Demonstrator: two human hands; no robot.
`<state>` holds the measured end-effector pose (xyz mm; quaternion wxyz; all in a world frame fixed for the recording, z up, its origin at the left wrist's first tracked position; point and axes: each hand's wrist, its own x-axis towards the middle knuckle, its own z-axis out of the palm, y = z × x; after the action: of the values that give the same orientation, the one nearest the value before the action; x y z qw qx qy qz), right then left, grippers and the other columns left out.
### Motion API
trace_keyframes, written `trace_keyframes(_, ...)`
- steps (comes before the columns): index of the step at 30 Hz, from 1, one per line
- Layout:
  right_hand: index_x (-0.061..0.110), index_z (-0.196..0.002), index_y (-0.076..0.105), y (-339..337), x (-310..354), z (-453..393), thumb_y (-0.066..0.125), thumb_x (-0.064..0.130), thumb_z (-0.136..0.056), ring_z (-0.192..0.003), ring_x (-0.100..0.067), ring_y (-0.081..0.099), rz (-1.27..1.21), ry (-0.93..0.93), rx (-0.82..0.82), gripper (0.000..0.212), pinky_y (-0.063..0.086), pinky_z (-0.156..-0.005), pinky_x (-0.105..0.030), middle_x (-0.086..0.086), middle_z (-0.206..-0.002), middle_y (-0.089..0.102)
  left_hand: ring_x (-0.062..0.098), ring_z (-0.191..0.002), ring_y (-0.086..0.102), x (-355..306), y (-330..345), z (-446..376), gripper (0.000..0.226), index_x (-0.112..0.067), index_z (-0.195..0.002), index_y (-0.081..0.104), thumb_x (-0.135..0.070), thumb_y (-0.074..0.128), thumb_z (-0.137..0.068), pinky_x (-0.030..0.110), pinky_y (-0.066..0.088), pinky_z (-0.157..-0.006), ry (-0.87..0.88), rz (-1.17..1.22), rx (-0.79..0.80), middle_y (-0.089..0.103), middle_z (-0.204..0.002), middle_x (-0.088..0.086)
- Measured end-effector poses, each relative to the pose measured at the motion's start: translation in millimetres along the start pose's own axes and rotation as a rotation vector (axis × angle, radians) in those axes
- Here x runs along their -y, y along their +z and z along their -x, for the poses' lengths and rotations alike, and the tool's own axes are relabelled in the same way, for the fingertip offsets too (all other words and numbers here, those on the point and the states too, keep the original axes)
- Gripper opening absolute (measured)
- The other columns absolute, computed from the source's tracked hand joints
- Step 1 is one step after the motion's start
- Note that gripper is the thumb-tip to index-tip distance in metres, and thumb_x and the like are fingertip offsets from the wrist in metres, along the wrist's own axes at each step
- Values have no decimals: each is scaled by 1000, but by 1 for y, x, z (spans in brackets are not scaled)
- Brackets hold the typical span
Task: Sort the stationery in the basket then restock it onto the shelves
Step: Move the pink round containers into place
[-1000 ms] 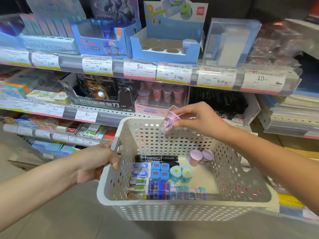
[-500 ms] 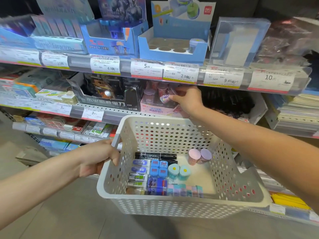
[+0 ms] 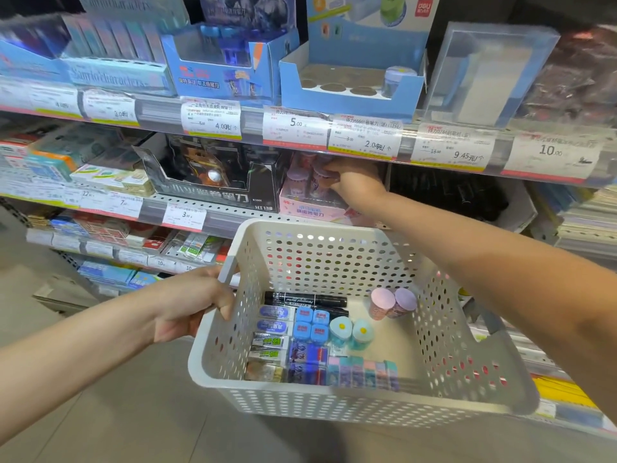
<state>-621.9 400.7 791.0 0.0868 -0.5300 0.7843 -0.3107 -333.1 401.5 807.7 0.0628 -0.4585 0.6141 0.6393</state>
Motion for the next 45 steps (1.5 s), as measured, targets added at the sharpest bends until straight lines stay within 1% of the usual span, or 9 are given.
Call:
trace_keyframes(5,15,-132,48,-3,-5,1,39,22,-99,-94,-15,44,191,-38,245,35,39,-83,-28,-4,-109,50,31,-73,62,1,-5,-2,63,-11,-107,63,3,48,-48,46,51,-82,5,14,6,67,-83,21)
trace_keyframes(7,8,-134,48,-3,-2,2,39,21,-99,-103,-29,55,231,-55,222,39,46,-82,-30,-15,-124,57,32,-76,60,1,-6,-3,61,-13,-105,64,3,49,-48,45,50,-81,1,26,5,64,-85,23)
trace_keyframes(10,7,-124,57,-1,4,3,41,8,-92,-94,-36,59,264,-45,178,36,48,-55,-31,-15,-119,61,32,-77,58,2,-7,-4,60,-12,-103,65,3,48,-47,44,49,-81,-1,35,-1,62,-84,23)
trace_keyframes(18,25,-148,26,-21,9,12,41,-4,-85,-107,-31,53,366,-107,298,71,48,-73,-32,-9,-125,52,31,-71,61,2,-7,-7,52,-6,-96,65,3,50,-48,39,52,-73,2,31,0,63,-80,22)
trace_keyframes(24,12,-107,62,-37,-3,80,45,11,-81,-84,-22,58,333,-559,-29,30,45,-73,-31,-5,-93,62,33,-76,58,1,-6,-9,65,-1,-111,60,3,50,-48,39,52,-71,-8,33,4,61,-88,24)
trace_keyframes(30,13,-86,58,-18,-7,132,49,20,-86,-72,-16,54,920,-578,765,11,45,-55,-26,1,-89,56,35,-77,61,-3,-1,-10,69,-12,-112,62,3,49,-47,40,55,-69,30,14,22,63,-92,32)
trace_keyframes(35,13,-64,43,-2,-33,125,53,18,-89,-80,-18,60,1141,-631,817,28,38,-55,-26,-2,-92,54,28,-58,62,-10,2,-8,58,-10,-101,64,3,49,-46,31,53,-48,41,1,40,64,-70,17)
trace_keyframes(39,15,-80,58,-2,-34,123,58,18,-85,-86,-21,60,1197,-651,872,6,39,-58,-28,-3,-97,55,25,-54,64,-12,3,-7,59,-10,-100,65,6,47,-47,32,55,-47,60,32,51,64,-68,16)
trace_keyframes(45,12,-86,59,-8,-30,126,48,16,-90,-90,-22,60,1167,-657,834,12,54,-73,-35,-4,-94,55,27,-58,62,-11,4,-7,58,-12,-100,65,5,48,-47,32,55,-49,51,29,59,64,-72,18)
